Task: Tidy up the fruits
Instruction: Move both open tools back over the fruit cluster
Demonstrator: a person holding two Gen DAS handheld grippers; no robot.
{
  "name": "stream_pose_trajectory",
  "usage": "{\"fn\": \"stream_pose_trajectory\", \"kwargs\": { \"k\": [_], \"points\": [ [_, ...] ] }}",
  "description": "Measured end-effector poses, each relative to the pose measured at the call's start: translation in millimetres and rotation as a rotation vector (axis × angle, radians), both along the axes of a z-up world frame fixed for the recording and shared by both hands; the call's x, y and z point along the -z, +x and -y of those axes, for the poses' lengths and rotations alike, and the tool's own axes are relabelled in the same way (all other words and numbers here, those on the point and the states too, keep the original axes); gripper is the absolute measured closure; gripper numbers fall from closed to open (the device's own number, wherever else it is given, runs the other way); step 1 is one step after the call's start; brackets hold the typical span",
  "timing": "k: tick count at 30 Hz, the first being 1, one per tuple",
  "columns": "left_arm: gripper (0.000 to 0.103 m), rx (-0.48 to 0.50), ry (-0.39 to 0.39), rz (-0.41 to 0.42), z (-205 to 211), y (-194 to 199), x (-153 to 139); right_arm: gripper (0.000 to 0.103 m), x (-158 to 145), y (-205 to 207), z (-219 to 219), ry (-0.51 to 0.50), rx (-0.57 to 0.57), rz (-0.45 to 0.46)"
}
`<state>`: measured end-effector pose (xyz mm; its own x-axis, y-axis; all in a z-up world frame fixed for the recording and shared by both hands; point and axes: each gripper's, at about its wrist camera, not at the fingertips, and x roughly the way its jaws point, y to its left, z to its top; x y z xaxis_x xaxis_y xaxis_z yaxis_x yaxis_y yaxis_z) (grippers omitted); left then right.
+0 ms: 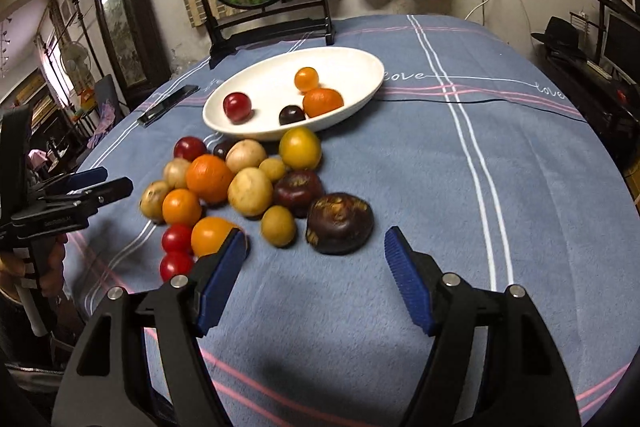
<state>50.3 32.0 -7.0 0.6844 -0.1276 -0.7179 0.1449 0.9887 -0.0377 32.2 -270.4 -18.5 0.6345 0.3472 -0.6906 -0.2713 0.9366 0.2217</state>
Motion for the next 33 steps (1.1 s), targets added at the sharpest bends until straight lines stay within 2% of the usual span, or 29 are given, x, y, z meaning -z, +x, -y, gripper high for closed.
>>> {"fn": "stream_pose_trajectory", "kwargs": {
  "k": [4, 13, 19, 25, 33],
  "points": [
    [0.011, 0.022, 0.006, -0.031, 2.6, -4.4, 11.1, 0.03, 2.1, -0.9, 1.0, 0.038, -0.014, 0.0],
    [0.011, 0.071, 0.025, -0.067, 11.7, -1.6, 27.3, 0.031, 8.6, 0.7, -0.9, 0.03, -0.011, -0.02],
    [0.012, 0.062, 0.028, -0.103, 15.0, 8.4, 35.3, 0.03, 10.6, -1.3, 0.7, 0.044, -0.032, -0.019],
    [0.012, 0.037, -0.017, -0.153, 12.9, 19.4, 39.4, 0.03, 12.2, -2.1, 3.4, 0.048, -0.029, -0.021],
    [0.01, 0.041, 0.015, -0.163, 16.7, 23.6, 40.7, 0.031, 16.5, -2.7, 1.7, 0.051, -0.036, -0.03]
  ]
}}
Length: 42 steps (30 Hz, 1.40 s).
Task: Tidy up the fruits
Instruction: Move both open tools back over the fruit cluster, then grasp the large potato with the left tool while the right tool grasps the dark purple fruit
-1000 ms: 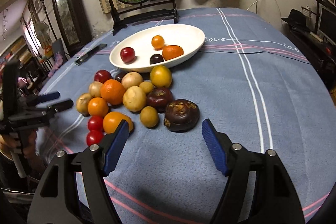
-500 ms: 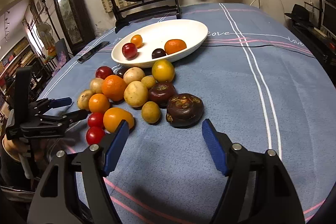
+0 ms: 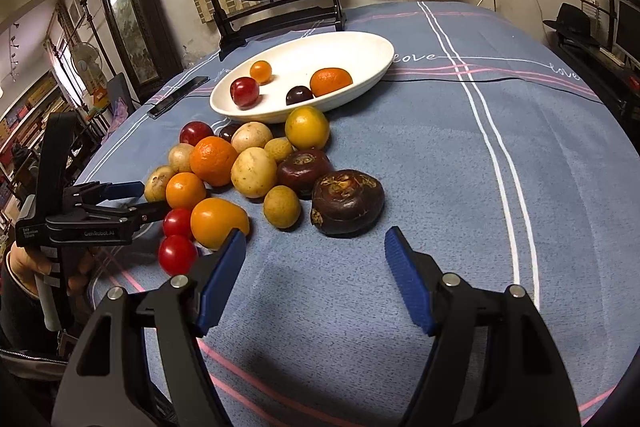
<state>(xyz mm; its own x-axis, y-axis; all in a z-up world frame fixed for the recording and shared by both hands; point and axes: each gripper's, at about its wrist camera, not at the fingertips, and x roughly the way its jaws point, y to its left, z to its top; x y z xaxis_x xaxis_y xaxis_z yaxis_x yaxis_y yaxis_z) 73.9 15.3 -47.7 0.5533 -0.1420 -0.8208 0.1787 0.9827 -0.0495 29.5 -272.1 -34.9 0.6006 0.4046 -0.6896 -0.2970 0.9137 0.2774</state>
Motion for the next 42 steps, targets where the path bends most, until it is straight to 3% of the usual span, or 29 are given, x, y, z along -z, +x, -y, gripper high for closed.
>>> {"fn": "stream_pose_trajectory", "kwargs": {
  "k": [7, 10, 12, 13, 19, 30, 34, 35, 38, 42],
  "points": [
    [0.01, 0.016, 0.002, -0.002, -0.1, 4.5, 0.1, 0.031, 1.4, -0.8, -1.0, -0.002, -0.005, -0.006],
    [0.027, 0.033, 0.005, 0.026, 3.0, 2.0, -2.3, 0.031, 1.2, -0.7, -1.4, -0.006, -0.004, -0.006],
    [0.052, 0.073, -0.006, 0.04, 9.3, -1.6, -4.8, 0.031, 1.1, -1.0, -2.4, -0.01, -0.004, -0.006],
    [0.06, 0.089, -0.015, 0.042, 11.6, -3.0, -5.2, 0.031, 1.3, -0.9, -2.8, -0.013, -0.004, -0.007],
    [0.061, 0.085, 0.004, 0.057, 16.6, -3.8, -4.9, 0.031, 3.6, 2.3, -4.0, -0.054, 0.011, -0.03],
    [0.06, 0.07, -0.007, 0.053, 15.6, -4.5, -4.6, 0.031, 13.3, 36.6, -25.5, -0.307, 0.006, -0.119],
    [0.06, 0.069, -0.008, 0.049, 15.6, -2.8, -4.1, 0.031, 15.7, 51.7, -28.3, -0.328, -0.004, -0.113],
    [0.059, 0.07, -0.009, 0.049, 15.4, -2.2, -3.8, 0.033, 15.9, 55.0, -28.0, -0.328, -0.003, -0.106],
    [0.059, 0.071, -0.009, 0.049, 15.4, -1.2, -3.5, 0.054, 15.6, 58.6, -27.8, -0.29, -0.018, -0.097],
    [0.06, 0.073, -0.016, 0.046, 14.2, -1.3, -4.0, 0.055, 12.4, 52.1, -28.9, -0.272, -0.001, -0.089]
  ]
}}
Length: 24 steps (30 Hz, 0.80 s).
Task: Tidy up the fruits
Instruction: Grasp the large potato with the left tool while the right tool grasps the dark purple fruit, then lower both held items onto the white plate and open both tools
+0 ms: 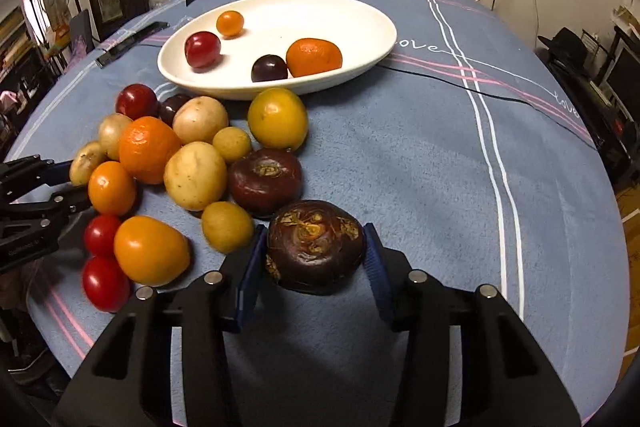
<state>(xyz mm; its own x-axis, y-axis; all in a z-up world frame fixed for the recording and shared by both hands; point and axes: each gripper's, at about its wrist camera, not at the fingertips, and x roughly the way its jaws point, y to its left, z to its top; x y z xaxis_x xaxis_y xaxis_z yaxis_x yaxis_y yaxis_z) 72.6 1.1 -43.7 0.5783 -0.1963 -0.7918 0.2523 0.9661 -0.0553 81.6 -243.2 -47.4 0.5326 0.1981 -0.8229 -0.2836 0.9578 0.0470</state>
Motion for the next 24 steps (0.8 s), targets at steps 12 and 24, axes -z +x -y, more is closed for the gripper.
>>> {"fn": "stream_pose_trajectory", "kwargs": {
  "k": [12, 24],
  "points": [
    [0.06, -0.004, -0.002, 0.074, -10.6, -18.5, -27.3, 0.055, -34.6, -32.1, 9.2, 0.054, -0.006, 0.102],
    [0.06, 0.045, -0.004, 0.132, -4.5, -10.7, -56.6, 0.055, -64.4, -25.3, -2.9, 0.097, -0.06, 0.186]
  ]
}}
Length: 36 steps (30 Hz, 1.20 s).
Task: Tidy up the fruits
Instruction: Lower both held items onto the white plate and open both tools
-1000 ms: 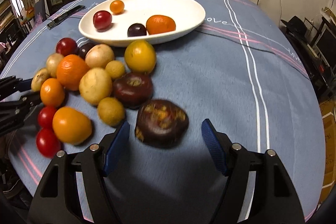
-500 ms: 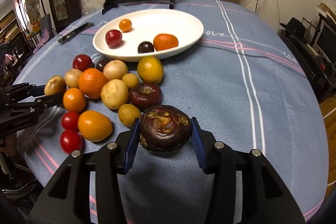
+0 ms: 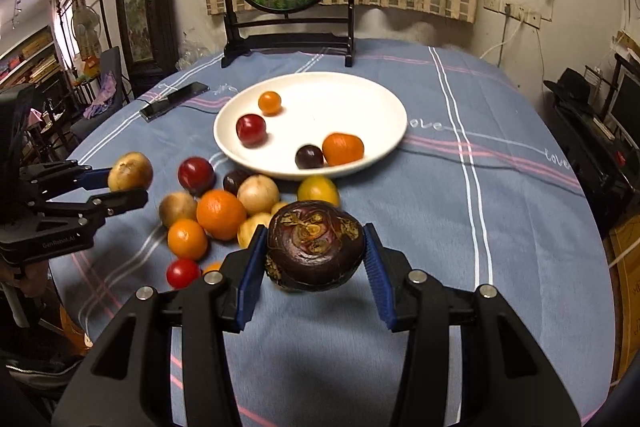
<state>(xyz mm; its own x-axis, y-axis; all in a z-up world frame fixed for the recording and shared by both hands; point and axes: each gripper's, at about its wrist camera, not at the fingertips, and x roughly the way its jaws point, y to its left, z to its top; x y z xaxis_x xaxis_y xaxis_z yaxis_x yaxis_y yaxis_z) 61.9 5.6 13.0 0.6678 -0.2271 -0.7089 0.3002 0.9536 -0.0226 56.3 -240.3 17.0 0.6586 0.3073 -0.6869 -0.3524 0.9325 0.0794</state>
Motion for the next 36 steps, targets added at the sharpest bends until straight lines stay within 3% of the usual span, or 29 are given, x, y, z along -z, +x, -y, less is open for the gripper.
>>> {"fn": "stream_pose_trajectory", "kwargs": {
  "k": [12, 22, 26, 30, 33, 36],
  "points": [
    [0.06, 0.003, -0.024, 0.002, 22.5, 72.8, -11.1, 0.055, -6.3, 67.5, -29.6, 0.004, -0.044, -0.008],
    [0.059, -0.025, 0.0, -0.041, 43.8, 139.8, 4.7, 0.055, 16.2, 142.1, -40.1, 0.063, 0.028, -0.094],
    [0.056, -0.043, -0.01, -0.044, 41.4, 154.7, 8.5, 0.044, 25.3, 148.6, -29.0, 0.125, 0.035, -0.112],
    [0.044, -0.054, -0.026, -0.008, 37.7, 155.6, 9.1, 0.042, 29.0, 149.7, -19.3, 0.152, 0.055, -0.132],
    [0.043, -0.048, -0.033, 0.004, 36.3, 151.9, 8.9, 0.034, 25.6, 146.8, -14.4, 0.17, 0.068, -0.116],
    [0.041, -0.063, -0.024, 0.025, 32.5, 147.5, 8.4, 0.034, 23.2, 144.0, -8.9, 0.178, 0.087, -0.098]
  ]
}}
